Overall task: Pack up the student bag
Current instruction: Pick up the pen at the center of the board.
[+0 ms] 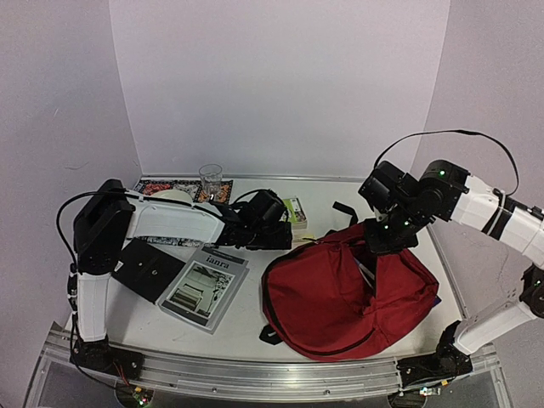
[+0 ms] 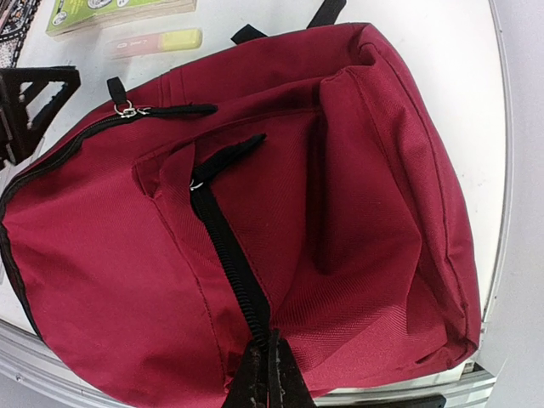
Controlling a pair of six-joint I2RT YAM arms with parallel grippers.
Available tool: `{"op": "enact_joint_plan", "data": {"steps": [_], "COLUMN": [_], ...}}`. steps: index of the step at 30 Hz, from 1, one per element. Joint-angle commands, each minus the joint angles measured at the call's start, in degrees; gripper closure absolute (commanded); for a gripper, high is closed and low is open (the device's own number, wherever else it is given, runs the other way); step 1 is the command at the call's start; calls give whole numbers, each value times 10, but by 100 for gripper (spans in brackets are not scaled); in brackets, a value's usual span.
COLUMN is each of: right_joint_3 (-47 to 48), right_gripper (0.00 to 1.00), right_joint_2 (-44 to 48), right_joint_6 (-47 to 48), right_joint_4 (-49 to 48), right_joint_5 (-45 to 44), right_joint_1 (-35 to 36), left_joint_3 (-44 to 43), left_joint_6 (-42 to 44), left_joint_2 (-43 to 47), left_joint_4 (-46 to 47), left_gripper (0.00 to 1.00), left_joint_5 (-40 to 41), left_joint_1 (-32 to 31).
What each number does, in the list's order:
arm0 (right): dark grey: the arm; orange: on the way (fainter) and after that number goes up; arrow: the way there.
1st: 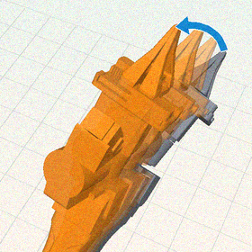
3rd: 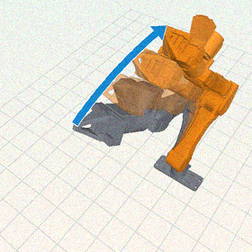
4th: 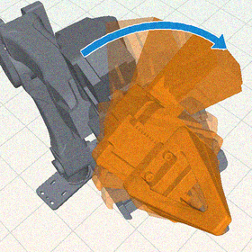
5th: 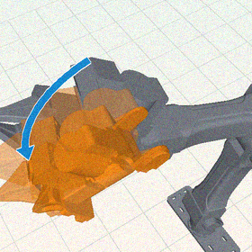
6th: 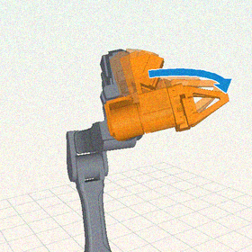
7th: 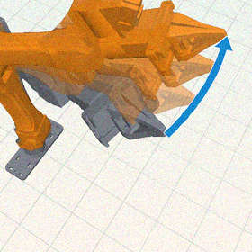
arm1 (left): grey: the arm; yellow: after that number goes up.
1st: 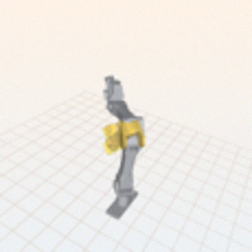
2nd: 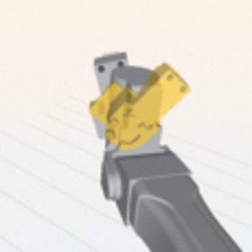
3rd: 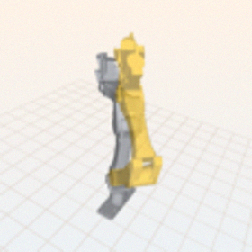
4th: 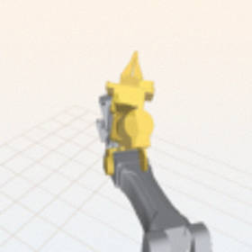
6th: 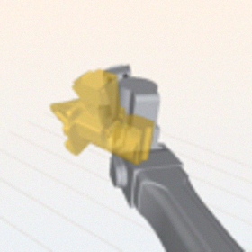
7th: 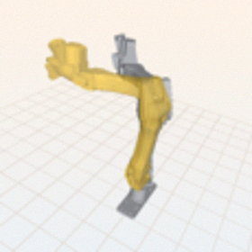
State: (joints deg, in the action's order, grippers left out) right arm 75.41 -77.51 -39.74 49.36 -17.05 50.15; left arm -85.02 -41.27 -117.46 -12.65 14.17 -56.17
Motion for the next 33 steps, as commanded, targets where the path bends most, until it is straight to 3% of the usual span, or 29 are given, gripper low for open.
{"op": "enact_joint_plan", "data": {"steps": [1,12,24,33], "right_joint_3": [-4,20,37,40], "right_gripper": [100,100,100,100], "right_joint_2": [27,28,3,-4], "right_joint_6": [-23,-61,-49,-41], "right_joint_4": [65,121,120,107], "right_joint_5": [-44,-103,-96,-89], "right_joint_1": [-4,-11,-12,-11], "left_joint_3": [-69,-147,-195,-227], "left_joint_6": [28,29,51,217], "left_joint_2": [-44,-129,-188,-191], "left_joint_4": [-28,-38,-62,-54], "left_gripper": [28,25,24,22], "left_joint_5": [10,5,18,24], "left_joint_1": [9,27,35,36]}}
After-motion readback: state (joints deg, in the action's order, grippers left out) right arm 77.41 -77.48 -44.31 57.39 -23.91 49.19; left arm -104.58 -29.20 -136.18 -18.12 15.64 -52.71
